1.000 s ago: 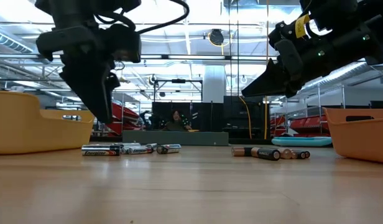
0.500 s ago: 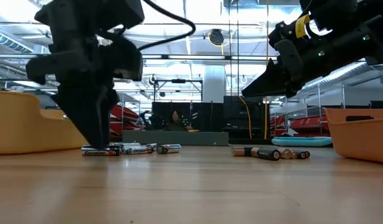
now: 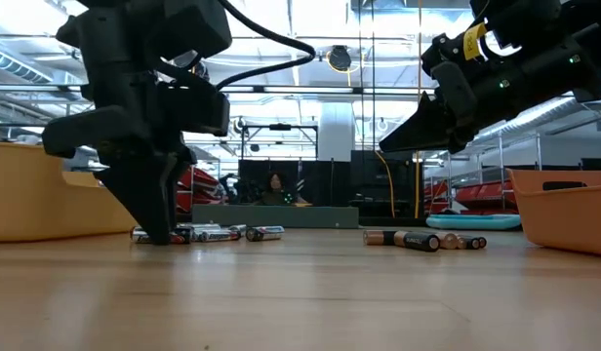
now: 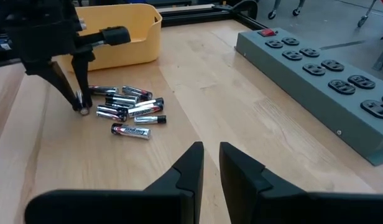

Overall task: Sort batteries
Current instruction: Put the silver battery into the yellow bin

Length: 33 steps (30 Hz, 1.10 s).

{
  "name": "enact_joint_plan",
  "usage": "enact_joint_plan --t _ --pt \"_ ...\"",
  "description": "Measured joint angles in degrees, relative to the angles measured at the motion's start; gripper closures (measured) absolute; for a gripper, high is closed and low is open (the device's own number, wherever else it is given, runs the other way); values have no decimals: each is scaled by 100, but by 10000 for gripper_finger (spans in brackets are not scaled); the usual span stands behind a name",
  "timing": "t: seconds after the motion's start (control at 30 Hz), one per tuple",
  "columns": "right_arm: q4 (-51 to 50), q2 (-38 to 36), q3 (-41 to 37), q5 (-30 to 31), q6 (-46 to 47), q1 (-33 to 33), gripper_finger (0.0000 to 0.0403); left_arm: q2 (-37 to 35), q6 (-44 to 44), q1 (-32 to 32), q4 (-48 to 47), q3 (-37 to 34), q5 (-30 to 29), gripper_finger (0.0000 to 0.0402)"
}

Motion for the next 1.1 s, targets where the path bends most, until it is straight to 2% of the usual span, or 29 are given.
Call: enact_joint_plan --t 0.13,0.3,0.43,0.6,0.73,0.8,0.9,1.0,1.1 --pt "0 0 1 1 2 0 360 -270 -156 0 -63 -27 87 357" --pt "2 0 2 0 17 0 360 -1077 -449 3 -310 -28 134 357" --pt "-8 2 0 1 48 13 360 -1748 -861 2 -1107 -45 75 357" --pt "-3 2 0 2 53 11 360 -2560 -1796 0 -2619 -75 -222 357" --pt "-2 2 0 2 51 11 360 -2897 -2393 0 -3217 -462 -327 357" --pt "0 2 0 2 47 11 360 -2952 -2562 7 -3206 -748 -327 341" --pt "6 2 2 2 22 11 360 -2948 -2715 7 -3148 -1048 -315 294" --pt "3 2 1 1 16 11 360 -2920 -2778 7 -3159 -1104 -321 255" --pt "7 2 1 1 9 11 360 -2921 -2701 7 -3129 -1067 -323 235"
